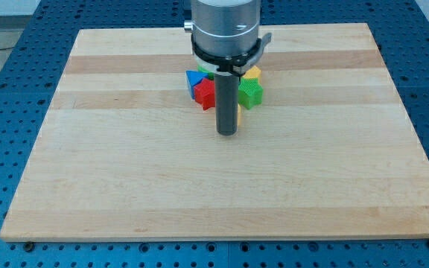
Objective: Push the blue triangle into the green circle
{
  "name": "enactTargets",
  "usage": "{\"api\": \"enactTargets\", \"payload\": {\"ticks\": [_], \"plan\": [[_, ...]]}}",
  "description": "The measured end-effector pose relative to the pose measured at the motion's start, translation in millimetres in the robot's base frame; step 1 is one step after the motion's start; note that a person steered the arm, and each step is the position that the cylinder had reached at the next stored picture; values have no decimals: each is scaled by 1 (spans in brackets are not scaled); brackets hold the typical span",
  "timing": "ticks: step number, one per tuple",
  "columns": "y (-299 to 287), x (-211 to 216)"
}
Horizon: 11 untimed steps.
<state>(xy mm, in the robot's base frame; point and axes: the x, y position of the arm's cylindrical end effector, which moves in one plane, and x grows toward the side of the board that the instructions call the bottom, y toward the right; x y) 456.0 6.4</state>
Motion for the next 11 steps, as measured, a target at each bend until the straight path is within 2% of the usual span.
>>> {"api": "enactTargets", "payload": {"ticks": [8, 10, 11], "plan": [[-4, -31], [-5, -30], [-32, -17]]}}
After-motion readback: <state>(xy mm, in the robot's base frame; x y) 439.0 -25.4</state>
